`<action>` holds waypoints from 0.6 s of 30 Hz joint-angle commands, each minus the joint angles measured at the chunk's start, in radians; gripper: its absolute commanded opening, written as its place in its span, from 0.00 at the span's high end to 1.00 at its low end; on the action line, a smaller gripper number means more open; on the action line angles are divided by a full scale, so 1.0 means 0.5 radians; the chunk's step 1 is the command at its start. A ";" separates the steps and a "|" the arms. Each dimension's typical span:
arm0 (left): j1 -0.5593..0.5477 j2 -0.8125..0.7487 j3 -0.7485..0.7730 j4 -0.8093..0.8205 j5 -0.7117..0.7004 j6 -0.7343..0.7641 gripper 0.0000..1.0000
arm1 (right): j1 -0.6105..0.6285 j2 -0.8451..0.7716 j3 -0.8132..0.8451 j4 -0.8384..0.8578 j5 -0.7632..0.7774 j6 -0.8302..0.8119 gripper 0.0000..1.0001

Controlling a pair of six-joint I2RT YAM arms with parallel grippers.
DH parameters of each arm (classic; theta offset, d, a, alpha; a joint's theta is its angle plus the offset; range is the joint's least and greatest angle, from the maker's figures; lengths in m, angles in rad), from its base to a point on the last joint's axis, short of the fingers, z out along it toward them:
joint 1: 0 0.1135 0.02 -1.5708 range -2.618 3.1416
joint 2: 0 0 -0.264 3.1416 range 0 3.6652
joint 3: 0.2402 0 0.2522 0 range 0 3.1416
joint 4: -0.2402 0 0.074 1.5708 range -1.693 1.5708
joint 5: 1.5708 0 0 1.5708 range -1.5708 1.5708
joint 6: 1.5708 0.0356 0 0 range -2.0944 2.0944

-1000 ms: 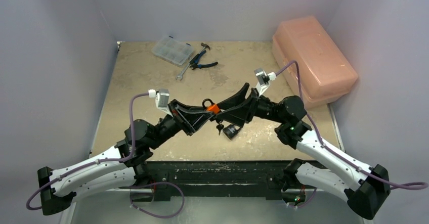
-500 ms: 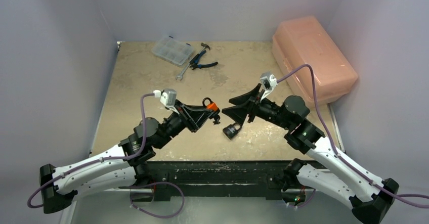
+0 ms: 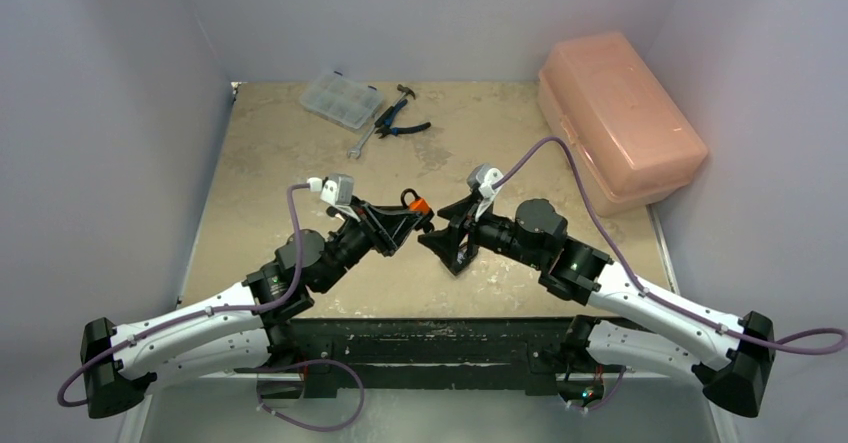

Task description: Unlock with the key

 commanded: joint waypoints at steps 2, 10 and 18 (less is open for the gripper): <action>0.003 -0.032 0.063 0.184 -0.035 -0.040 1.00 | 0.016 -0.009 0.002 0.039 0.209 -0.079 0.28; 0.003 -0.020 0.064 0.199 -0.056 -0.077 1.00 | 0.025 0.031 0.012 0.062 0.165 -0.072 0.41; 0.002 0.008 0.056 0.218 -0.075 -0.128 1.00 | 0.040 0.081 0.019 0.087 0.144 -0.052 0.47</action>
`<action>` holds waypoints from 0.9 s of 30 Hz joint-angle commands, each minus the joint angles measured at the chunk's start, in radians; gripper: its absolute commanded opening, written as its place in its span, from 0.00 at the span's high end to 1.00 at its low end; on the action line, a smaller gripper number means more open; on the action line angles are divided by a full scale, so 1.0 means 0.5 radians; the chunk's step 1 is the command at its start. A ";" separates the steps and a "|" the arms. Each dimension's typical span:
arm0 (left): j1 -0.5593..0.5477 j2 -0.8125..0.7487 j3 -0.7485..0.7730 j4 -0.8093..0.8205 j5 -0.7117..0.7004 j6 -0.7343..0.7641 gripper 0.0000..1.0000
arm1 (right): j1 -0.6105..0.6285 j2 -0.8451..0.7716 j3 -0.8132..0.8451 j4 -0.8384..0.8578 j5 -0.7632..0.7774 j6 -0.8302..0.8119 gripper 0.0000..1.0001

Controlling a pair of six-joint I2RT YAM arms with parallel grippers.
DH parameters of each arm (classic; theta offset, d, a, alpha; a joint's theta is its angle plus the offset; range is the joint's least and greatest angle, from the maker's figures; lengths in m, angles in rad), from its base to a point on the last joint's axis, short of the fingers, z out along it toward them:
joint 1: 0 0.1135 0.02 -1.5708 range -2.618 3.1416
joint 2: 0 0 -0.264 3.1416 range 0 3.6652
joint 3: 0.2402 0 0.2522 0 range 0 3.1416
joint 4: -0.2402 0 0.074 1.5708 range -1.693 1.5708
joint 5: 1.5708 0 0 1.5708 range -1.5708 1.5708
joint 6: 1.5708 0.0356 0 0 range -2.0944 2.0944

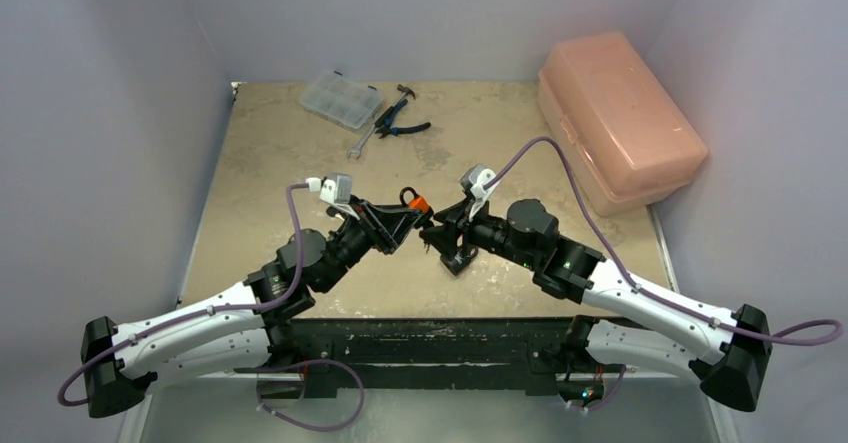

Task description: Unlock with the key

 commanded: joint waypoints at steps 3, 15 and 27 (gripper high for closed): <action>0.002 0.007 0.049 0.208 -0.027 -0.074 1.00 | 0.017 0.016 0.027 0.088 0.011 -0.013 0.50; 0.003 0.003 0.025 0.226 -0.038 -0.095 1.00 | 0.029 0.053 0.046 0.094 0.005 -0.001 0.58; 0.003 -0.007 -0.001 0.229 -0.030 -0.101 1.00 | 0.035 0.066 0.061 0.091 0.051 0.040 0.89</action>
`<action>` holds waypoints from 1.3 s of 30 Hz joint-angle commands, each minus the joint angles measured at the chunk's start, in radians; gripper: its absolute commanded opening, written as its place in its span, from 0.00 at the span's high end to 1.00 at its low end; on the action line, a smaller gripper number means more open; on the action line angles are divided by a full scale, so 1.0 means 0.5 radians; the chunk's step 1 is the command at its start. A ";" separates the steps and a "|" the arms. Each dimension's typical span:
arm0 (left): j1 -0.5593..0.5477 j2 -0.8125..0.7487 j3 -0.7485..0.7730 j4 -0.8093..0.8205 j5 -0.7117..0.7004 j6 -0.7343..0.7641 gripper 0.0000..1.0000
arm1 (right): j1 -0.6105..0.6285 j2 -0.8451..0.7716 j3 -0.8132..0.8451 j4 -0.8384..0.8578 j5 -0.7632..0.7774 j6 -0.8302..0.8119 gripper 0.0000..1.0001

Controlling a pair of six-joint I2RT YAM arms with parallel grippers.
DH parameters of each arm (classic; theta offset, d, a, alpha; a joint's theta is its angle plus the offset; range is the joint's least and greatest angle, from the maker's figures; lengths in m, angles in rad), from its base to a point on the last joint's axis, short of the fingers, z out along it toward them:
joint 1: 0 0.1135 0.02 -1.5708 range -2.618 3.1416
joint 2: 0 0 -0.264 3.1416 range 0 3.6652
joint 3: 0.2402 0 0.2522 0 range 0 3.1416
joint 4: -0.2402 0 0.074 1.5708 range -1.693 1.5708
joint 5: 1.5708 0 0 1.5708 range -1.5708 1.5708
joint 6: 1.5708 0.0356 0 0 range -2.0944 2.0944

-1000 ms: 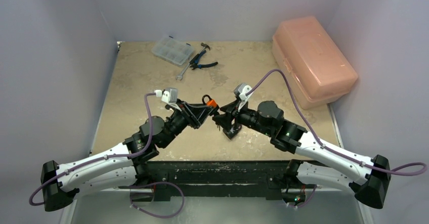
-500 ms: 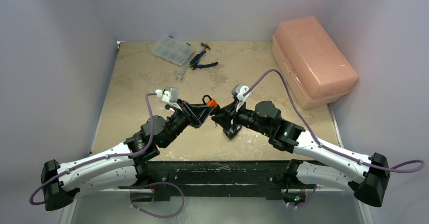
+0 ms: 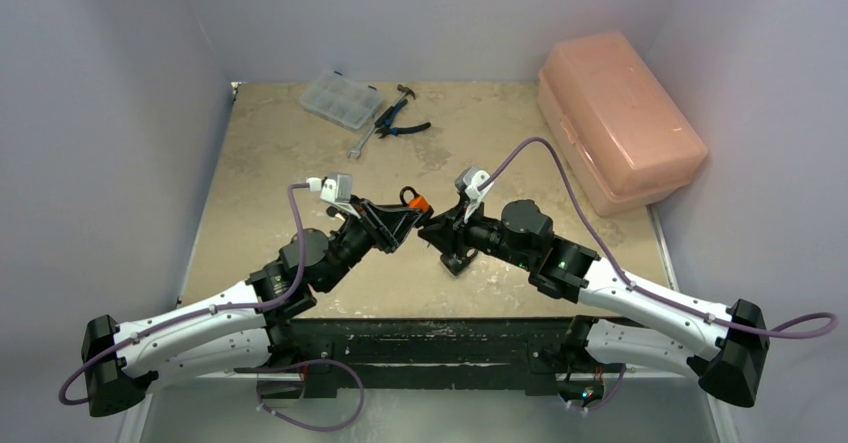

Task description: Unlock with the key

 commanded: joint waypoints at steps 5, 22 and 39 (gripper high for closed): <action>0.003 -0.052 -0.015 0.213 0.008 -0.052 1.00 | 0.005 0.007 0.049 0.071 0.038 0.033 1.00; 0.002 -0.185 -0.021 0.162 0.266 0.082 1.00 | 0.005 -0.087 -0.007 0.262 -0.237 0.101 1.00; 0.003 -0.242 -0.006 0.158 0.581 0.196 1.00 | 0.002 -0.175 -0.040 0.365 -0.415 0.170 1.00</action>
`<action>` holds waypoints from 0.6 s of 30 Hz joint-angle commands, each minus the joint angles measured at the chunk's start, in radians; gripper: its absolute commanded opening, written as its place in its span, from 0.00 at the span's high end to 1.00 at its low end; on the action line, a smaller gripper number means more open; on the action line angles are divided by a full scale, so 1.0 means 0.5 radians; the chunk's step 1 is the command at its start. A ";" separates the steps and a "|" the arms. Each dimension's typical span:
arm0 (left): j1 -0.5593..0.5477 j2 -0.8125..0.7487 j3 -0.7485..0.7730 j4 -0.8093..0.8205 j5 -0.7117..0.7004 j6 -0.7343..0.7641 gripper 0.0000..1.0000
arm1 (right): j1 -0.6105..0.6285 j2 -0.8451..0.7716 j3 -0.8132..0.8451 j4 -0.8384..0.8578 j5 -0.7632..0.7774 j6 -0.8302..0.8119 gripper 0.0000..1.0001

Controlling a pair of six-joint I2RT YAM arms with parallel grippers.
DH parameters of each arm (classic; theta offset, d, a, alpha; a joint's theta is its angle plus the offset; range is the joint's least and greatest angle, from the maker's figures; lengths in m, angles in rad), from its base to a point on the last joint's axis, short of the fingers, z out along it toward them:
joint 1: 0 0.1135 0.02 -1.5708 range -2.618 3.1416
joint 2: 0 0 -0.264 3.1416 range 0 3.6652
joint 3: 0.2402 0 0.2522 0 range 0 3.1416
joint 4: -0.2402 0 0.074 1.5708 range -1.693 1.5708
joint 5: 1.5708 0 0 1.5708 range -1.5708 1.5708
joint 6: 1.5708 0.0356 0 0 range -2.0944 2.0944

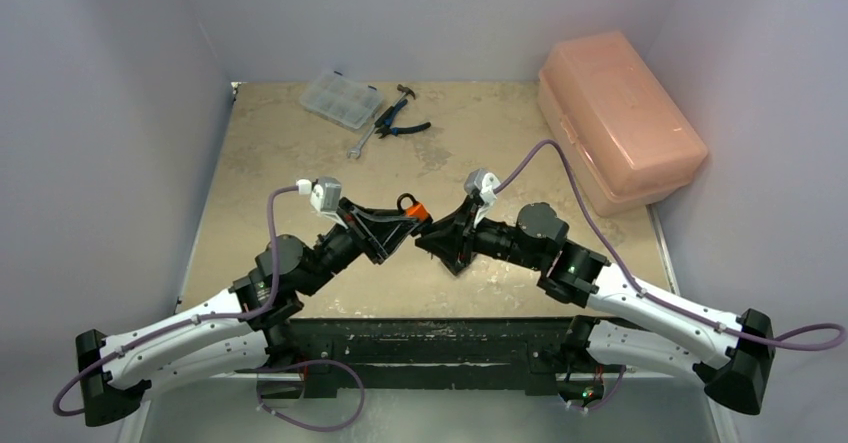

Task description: Unlock with the key

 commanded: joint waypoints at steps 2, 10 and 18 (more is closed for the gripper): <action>-0.010 -0.028 0.032 0.132 0.284 0.050 1.00 | -0.002 -0.075 -0.004 0.238 -0.111 0.050 1.00; -0.010 -0.024 0.043 0.111 0.480 0.092 1.00 | -0.009 -0.096 -0.025 0.330 -0.241 0.090 1.00; -0.012 -0.060 0.059 0.084 0.593 0.134 1.00 | -0.032 -0.109 -0.069 0.494 -0.425 0.162 1.00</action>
